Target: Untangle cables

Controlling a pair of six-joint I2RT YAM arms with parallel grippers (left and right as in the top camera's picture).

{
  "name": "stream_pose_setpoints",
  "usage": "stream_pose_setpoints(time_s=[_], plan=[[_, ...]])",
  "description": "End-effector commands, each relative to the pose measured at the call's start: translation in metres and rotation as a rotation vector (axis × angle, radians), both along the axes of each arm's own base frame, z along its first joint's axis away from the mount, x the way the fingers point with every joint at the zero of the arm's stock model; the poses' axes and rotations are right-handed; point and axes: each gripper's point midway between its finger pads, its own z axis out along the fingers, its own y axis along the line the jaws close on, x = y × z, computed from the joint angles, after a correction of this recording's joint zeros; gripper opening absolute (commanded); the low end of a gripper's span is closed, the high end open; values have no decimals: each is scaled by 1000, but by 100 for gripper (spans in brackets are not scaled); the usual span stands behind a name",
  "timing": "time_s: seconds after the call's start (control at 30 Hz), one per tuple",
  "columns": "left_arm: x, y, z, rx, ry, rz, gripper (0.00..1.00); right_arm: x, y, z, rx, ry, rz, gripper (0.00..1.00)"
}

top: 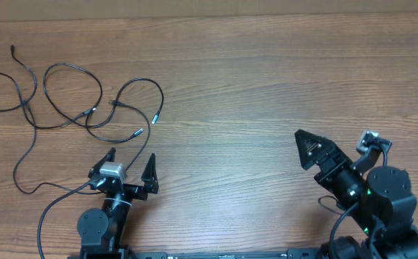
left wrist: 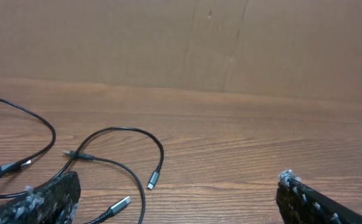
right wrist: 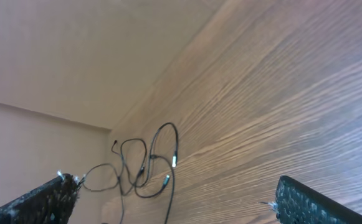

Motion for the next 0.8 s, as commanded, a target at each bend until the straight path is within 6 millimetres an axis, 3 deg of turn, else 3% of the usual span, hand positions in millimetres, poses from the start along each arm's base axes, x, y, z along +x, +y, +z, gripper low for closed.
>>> stream_pose_setpoints(time_s=[0.0, 0.43, 0.77], plan=[[-1, -3, 1, -10, -7, -15, 100, -4, -12, -15, -2, -3, -47, 100], [-1, -3, 1, -10, -7, -15, 100, -17, -29, -104, -21, 83, -115, 100], [-1, -3, 1, -10, -7, -15, 100, -20, -42, -148, -21, 96, -174, 100]])
